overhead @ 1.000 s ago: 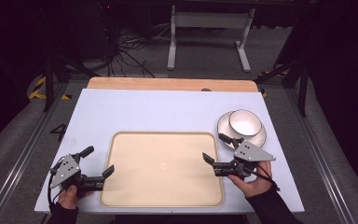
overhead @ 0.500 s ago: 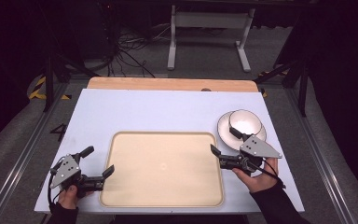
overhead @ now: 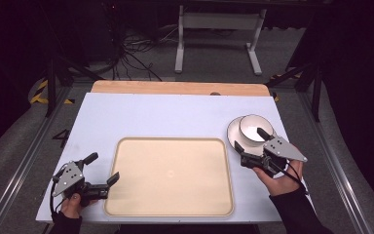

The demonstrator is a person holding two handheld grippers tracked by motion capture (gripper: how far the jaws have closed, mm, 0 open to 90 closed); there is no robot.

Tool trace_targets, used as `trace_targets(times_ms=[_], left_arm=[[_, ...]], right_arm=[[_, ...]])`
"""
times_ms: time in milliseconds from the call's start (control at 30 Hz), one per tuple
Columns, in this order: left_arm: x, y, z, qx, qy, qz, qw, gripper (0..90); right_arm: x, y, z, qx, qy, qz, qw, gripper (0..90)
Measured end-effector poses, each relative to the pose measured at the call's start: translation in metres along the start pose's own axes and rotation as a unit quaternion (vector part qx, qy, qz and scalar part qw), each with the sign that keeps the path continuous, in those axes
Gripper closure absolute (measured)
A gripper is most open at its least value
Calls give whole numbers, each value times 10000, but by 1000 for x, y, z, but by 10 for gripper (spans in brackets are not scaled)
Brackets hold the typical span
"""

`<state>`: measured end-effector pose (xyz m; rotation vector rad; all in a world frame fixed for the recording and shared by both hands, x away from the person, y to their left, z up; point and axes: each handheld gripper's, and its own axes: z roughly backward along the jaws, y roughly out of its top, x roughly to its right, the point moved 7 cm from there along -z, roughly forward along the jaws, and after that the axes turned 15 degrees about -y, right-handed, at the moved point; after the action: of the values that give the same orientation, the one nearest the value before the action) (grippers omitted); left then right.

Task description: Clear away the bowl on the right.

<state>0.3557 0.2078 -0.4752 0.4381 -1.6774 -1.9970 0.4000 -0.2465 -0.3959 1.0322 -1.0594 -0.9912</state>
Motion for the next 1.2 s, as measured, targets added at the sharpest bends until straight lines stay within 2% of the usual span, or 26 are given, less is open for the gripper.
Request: trace_targets(times_ms=[67,167,400,600,1000,1200], left_arm=[[0,0,0,-1,0,2,10000,1],[0,0,0,0,4,3,10000,1],[0,0,0,3,7,6,10000,1],[0,0,0,0,17,1,10000,1],[0,0,0,-2,13,-2,10000,1],[0,0,0,-1,5,-1,10000,2]], right_arm=[[6,0,-1,-36,-208,27,9998,141],[11,-1,-2,-103,-395,-16,9992,147],[23,-3,-4,-176,-707,-106,9973,147],[32,-2,-5,-223,-818,-156,9963,141],[52,3,-16,-517,-1037,-248,9929,138],[59,5,-21,-549,-1146,-254,9916,138]])
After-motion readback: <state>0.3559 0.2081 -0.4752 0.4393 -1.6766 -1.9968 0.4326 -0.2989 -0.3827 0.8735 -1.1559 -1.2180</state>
